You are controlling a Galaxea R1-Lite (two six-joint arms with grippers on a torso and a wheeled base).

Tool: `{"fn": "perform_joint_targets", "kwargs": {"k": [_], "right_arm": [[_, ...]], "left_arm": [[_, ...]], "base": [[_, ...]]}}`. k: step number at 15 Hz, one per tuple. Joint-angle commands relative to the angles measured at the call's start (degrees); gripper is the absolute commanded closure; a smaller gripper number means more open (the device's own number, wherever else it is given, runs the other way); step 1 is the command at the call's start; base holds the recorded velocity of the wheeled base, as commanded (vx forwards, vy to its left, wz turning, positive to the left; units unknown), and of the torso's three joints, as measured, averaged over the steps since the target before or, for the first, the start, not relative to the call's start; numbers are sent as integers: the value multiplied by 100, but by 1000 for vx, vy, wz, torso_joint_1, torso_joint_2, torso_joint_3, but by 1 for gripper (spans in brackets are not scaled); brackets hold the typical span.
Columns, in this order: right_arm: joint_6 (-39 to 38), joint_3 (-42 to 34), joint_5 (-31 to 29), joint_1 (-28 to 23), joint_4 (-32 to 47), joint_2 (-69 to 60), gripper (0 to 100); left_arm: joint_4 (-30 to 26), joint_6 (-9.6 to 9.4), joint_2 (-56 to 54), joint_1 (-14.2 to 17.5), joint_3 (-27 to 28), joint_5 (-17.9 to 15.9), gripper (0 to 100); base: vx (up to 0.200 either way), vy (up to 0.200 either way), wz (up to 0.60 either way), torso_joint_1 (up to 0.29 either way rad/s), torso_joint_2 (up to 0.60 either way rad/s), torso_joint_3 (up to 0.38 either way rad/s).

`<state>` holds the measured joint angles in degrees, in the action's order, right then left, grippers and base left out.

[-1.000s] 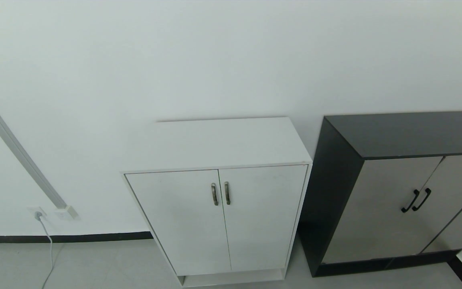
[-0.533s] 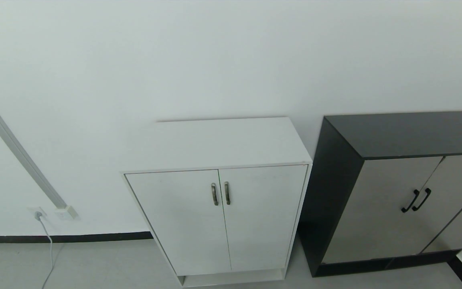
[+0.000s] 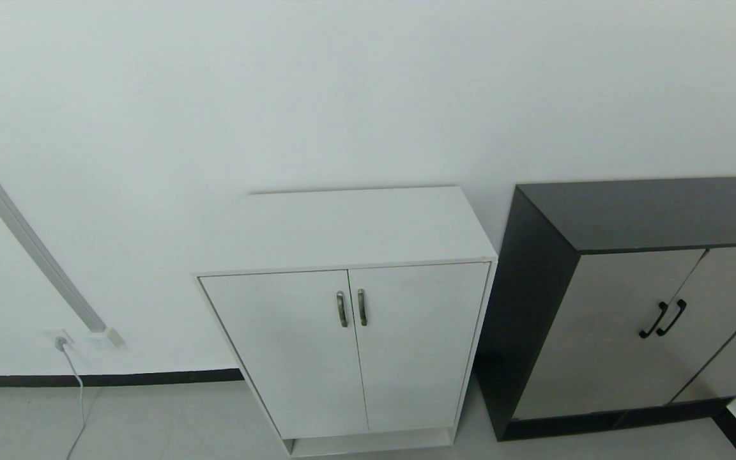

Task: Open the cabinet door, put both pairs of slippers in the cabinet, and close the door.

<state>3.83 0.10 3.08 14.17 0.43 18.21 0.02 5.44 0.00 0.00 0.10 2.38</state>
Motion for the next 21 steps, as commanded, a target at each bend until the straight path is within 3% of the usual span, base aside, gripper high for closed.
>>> {"fn": "perform_joint_targets", "kwargs": {"k": [1,3,21], "right_arm": [[-40,-10,-10,-749,-8,-740,100],[-40,-10,-10,-1012,-8,-1153,100],[-58,-1,-27,-889,1,-1250,100]], "left_arm": [[6,1,0,0,-1,8,100],[-2,1,0,0,-1,0,100],[-2,1,0,9,-1,0,100]], "base": [[0,0,0,0,0,0],[0,0,0,0,0,0],[0,0,0,0,0,0]]}}
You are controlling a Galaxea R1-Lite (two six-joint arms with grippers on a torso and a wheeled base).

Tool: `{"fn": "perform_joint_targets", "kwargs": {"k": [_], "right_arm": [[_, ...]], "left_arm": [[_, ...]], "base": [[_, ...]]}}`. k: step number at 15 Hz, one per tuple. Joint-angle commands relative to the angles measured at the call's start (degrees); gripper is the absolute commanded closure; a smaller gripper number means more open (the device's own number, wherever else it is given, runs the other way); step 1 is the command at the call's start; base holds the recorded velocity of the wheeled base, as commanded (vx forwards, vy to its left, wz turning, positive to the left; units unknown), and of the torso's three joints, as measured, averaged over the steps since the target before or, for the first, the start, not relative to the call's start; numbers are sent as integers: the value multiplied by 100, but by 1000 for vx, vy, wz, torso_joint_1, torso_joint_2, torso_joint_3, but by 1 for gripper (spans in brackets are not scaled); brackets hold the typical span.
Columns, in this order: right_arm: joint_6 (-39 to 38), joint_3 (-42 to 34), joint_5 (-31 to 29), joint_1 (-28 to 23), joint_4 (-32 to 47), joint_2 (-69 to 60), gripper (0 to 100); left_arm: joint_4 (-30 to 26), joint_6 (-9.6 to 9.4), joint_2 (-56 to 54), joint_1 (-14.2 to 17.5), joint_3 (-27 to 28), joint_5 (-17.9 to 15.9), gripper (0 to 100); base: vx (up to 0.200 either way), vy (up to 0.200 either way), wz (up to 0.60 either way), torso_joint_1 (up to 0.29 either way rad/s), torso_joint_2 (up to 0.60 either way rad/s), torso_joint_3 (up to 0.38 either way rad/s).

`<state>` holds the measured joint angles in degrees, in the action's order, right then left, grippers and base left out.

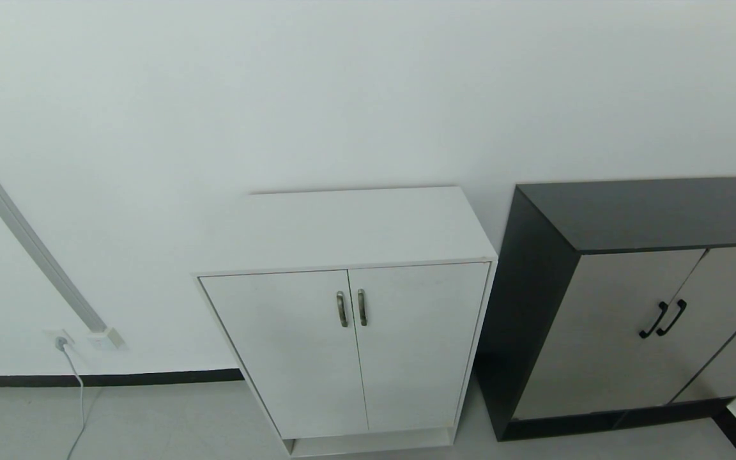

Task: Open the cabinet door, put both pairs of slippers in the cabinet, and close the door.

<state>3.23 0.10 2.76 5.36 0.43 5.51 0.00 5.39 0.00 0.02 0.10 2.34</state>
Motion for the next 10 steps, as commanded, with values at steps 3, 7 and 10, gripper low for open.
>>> {"fn": "perform_joint_targets", "kwargs": {"k": [3,7,10], "right_arm": [[29,-1,6,-405,-8,-243,100],[-297,-1,-161,-528,-25,-542,100],[-587,-10,-328,-528,-87,-542,100]], "left_arm": [[9,-3,0,6,-1,3,100],[0,-3,0,6,-1,12,100],[0,-29,9,6,-1,-6,100]], "base": [[0,0,0,0,0,0],[0,0,0,0,0,0],[0,0,0,0,0,0]]}}
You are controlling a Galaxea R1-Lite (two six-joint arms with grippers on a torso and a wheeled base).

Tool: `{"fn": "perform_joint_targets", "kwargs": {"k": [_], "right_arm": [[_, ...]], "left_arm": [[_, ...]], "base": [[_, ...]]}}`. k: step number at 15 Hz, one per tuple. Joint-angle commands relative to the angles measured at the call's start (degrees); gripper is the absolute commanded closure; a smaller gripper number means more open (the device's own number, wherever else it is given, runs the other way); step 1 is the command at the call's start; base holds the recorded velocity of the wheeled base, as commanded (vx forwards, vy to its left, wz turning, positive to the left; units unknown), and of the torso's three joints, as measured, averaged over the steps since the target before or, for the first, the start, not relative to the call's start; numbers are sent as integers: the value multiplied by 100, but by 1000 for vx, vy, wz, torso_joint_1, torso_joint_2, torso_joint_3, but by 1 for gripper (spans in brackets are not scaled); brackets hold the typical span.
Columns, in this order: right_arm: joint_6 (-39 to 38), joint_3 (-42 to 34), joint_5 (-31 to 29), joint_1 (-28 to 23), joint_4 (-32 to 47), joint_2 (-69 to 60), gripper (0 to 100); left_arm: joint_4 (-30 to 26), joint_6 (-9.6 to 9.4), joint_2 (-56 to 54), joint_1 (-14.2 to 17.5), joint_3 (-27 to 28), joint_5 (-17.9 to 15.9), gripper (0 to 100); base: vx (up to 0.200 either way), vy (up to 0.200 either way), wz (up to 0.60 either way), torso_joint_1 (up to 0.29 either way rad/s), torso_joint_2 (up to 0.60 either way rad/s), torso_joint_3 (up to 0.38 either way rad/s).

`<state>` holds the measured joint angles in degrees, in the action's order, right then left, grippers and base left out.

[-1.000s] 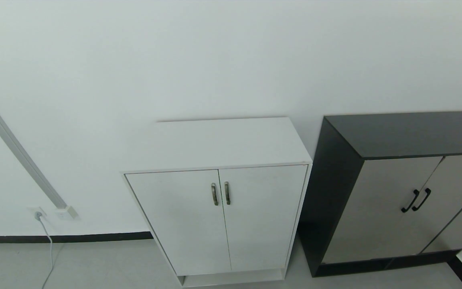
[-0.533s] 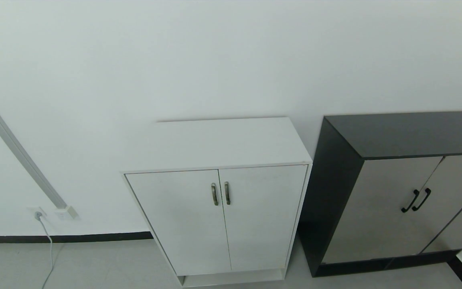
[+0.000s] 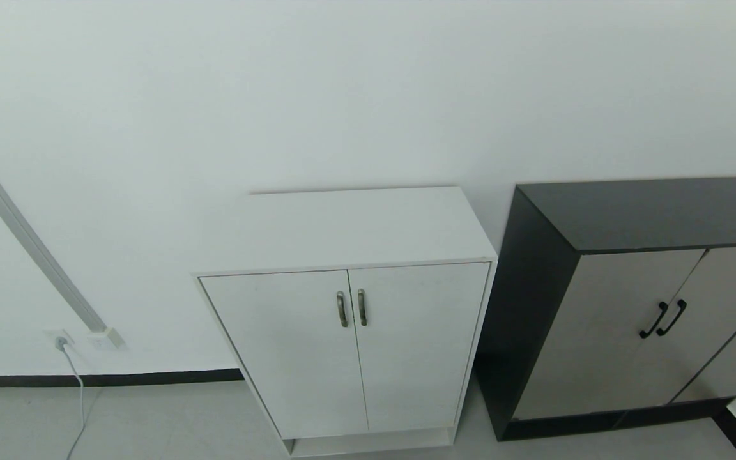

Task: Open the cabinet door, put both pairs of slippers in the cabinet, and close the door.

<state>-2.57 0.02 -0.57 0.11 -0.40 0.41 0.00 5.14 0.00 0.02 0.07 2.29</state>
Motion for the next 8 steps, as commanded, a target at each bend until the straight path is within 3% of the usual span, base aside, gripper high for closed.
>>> {"fn": "perform_joint_targets", "kwargs": {"k": [1,8], "right_arm": [[20,-2,13,-2,-4,-33,100],[125,-2,57,-2,5,-33,100]], "left_arm": [[9,-5,0,-2,1,-1,100],[0,-5,0,6,1,-1,100]], "base": [[0,0,0,0,0,0],[0,0,0,0,0,0]]}}
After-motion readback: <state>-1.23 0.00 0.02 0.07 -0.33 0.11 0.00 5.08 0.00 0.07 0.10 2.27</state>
